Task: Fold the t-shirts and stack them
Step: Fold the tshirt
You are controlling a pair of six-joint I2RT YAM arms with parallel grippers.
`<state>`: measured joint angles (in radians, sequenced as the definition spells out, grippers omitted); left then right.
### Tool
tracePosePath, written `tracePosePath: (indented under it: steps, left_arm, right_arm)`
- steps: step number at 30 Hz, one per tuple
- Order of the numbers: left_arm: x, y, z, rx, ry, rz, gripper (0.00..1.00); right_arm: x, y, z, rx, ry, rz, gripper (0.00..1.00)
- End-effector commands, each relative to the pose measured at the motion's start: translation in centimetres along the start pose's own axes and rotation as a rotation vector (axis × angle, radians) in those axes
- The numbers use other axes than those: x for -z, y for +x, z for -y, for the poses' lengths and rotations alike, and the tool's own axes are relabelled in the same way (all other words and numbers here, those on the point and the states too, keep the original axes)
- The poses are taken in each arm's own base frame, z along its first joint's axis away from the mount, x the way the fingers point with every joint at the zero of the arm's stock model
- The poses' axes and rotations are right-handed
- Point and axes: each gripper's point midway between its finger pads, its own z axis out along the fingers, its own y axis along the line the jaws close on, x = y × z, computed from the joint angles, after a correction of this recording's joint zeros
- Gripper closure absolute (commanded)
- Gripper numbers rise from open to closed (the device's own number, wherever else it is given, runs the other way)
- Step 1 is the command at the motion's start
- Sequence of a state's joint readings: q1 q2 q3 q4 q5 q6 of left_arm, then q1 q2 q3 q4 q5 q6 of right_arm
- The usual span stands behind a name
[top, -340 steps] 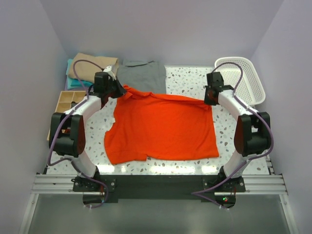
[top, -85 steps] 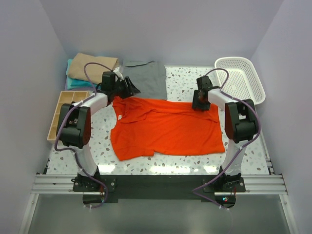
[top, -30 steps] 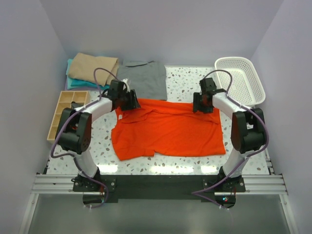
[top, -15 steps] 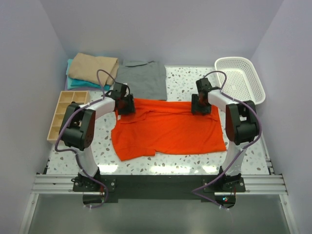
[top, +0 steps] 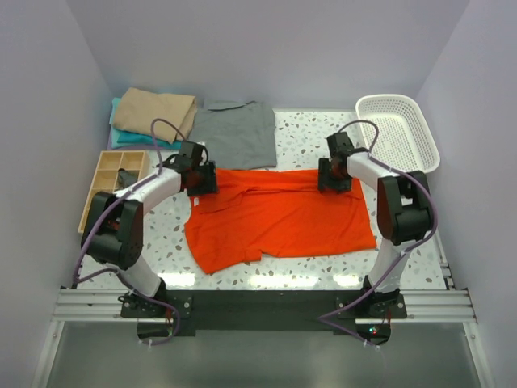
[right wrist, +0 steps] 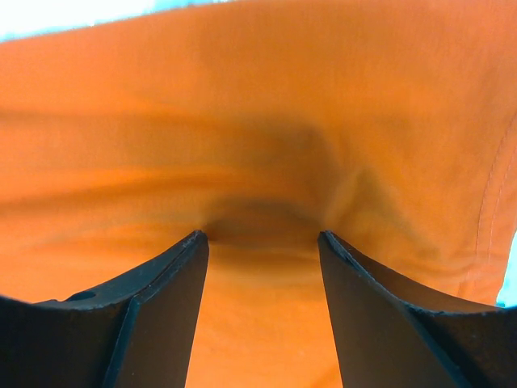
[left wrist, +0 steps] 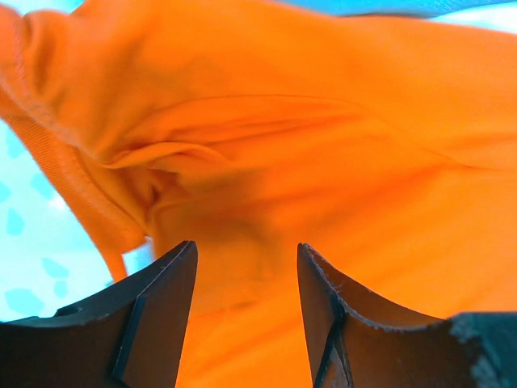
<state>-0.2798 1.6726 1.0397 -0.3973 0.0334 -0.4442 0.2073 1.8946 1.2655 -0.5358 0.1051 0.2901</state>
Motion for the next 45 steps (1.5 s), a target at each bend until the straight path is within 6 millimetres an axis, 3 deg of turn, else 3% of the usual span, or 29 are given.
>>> tracePosePath:
  steps: [1, 2, 5, 7, 9, 10, 12, 18, 24, 32, 35, 40, 44, 45]
  left_arm:
    - [5.0, -4.6, 4.5, -0.046, 0.203, 0.159, 0.42]
    - [6.1, -4.9, 4.9, -0.053, 0.224, 0.181, 0.42]
    - [6.9, -3.4, 4.5, -0.051, 0.217, 0.156, 0.42]
    - [6.4, -1.2, 3.6, -0.043, 0.198, 0.119, 0.42]
    - [6.5, -0.6, 3.0, -0.029, 0.189, 0.138, 0.42]
    - [5.9, 0.6, 2.5, -0.021, 0.179, 0.119, 0.42]
    - [5.7, 0.8, 2.5, -0.005, 0.192, 0.135, 0.41]
    - [4.0, 2.1, 3.8, 0.016, 0.258, 0.094, 0.41]
    - [2.7, 5.4, 3.5, 0.014, 0.228, 0.015, 0.42]
    - [1.8, 6.0, 3.4, 0.014, 0.208, 0.028, 0.42]
    - [1.9, 5.1, 3.0, 0.002, 0.164, 0.051, 0.42]
    - [2.9, 2.9, 1.3, 0.023, 0.055, 0.157, 0.4]
    - [3.2, 1.3, -0.8, 0.071, -0.072, 0.23, 0.27]
    - [3.2, 0.8, -0.8, 0.081, -0.071, 0.246, 0.23]
  right_arm:
    - [5.1, -1.2, -0.6, 0.023, -0.078, 0.093, 0.38]
    - [5.6, -0.8, -0.3, 0.029, -0.072, 0.084, 0.37]
    - [7.3, -0.1, 0.3, 0.022, -0.052, 0.091, 0.37]
    - [7.8, 0.9, 0.9, 0.012, -0.041, 0.102, 0.37]
    - [7.7, 2.2, 1.1, -0.001, -0.05, 0.099, 0.36]
    - [7.8, 1.9, 0.8, -0.006, -0.07, 0.122, 0.37]
    - [7.4, 2.2, 0.4, -0.021, -0.091, 0.12, 0.36]
    - [5.3, 0.3, -0.7, -0.017, -0.103, 0.105, 0.37]
    - [3.6, 0.0, -1.3, -0.007, -0.109, 0.059, 0.38]
    - [4.5, -1.6, -2.7, 0.008, -0.176, 0.103, 0.38]
    - [5.3, -2.2, -5.1, 0.048, -0.271, 0.101, 0.43]
    - [7.3, -1.1, -12.9, 0.145, -0.508, 0.079, 0.42]
    - [7.3, 1.0, -18.6, 0.126, -0.66, 0.023, 0.41]
    - [6.5, 1.5, -19.1, 0.12, -0.669, 0.002, 0.41]
